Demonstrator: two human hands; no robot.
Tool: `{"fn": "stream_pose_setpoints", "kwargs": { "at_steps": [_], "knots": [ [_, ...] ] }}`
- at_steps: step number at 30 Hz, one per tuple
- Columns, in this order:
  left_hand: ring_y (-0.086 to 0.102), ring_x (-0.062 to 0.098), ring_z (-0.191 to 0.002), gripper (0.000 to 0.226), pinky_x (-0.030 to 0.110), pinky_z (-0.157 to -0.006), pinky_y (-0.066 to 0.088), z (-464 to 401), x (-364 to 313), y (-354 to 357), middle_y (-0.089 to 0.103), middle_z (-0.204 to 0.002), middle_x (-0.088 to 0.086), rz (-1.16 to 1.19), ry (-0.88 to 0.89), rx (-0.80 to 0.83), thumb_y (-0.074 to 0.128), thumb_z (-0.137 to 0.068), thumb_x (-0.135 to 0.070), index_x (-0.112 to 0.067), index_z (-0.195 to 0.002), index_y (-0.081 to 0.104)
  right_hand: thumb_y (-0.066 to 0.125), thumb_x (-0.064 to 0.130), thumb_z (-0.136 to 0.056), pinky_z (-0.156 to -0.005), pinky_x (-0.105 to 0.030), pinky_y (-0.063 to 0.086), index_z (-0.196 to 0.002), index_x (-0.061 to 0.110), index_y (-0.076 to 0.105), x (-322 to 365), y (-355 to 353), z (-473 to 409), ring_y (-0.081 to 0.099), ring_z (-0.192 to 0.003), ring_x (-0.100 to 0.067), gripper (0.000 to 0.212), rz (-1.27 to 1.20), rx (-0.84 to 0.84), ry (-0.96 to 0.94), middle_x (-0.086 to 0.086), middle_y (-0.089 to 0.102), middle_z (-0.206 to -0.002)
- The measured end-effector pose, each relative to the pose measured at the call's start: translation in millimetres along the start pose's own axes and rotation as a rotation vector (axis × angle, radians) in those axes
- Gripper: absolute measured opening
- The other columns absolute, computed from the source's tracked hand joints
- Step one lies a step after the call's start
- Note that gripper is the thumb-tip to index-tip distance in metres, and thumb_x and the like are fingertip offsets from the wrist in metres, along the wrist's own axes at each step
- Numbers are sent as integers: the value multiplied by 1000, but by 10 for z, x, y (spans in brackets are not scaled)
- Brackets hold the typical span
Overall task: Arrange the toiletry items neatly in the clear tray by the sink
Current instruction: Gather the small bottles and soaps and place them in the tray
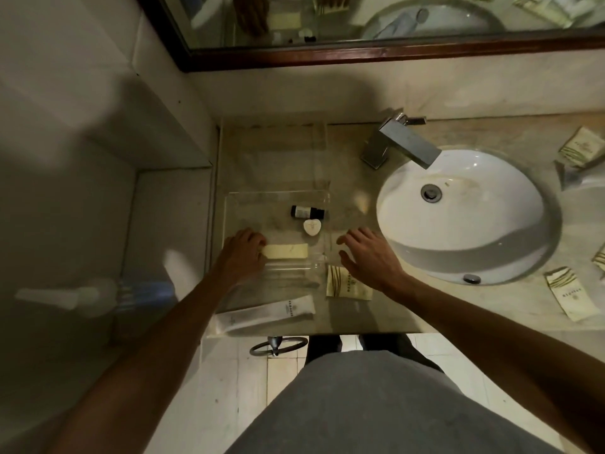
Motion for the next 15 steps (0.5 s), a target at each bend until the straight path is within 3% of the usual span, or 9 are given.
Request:
{"fn": "stream_pose_setpoints", "kwargs": {
  "at_steps": [5, 8, 12, 15],
  "knots": [
    [49, 27, -111, 32, 40, -93, 38, -58, 166, 7, 54, -116, 5, -14, -131, 25, 65, -78, -18, -19, -110, 61, 63, 32, -91, -92, -38, 47, -122, 19, 61, 238, -7, -428, 54, -109, -22, 33, 24, -26, -19, -6, 62, -123],
    [53, 28, -105, 35, 41, -87, 46, -110, 93, -118, 55, -115, 7, -11, -133, -93, 67, -75, -10, -16, -109, 62, 63, 36, -91, -97, -40, 45, -129, 22, 58, 350, 97, -704, 51, -117, -23, 41, 76, 41, -19, -5, 58, -131],
    [56, 21, -103, 43, 35, -85, 51, -429, -459, -358, 55, -121, 4, 22, 31, -256, 67, -81, -15, -18, -123, 59, 65, 33, -89, -100, -42, 43, -129, 23, 59, 339, 229, -797, 47, -123, -24, 42, 124, 101, 11, -5, 55, -136],
    [55, 22, -105, 46, 34, -84, 50, -675, -898, -332, 59, -120, 5, -51, 192, -199, 74, -78, -26, -18, -122, 62, 69, 31, -87, -97, -41, 42, -124, 23, 62, 347, 246, -804, 47, -120, -23, 39, 135, 81, -9, -3, 56, -134]
  ]
}}
Point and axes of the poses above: each hand's wrist, its own z-axis away from the middle knuckle, its own y-axis out of the palm, x = y × z, the point moved 10 cm from there along -z, towards the middle knuckle
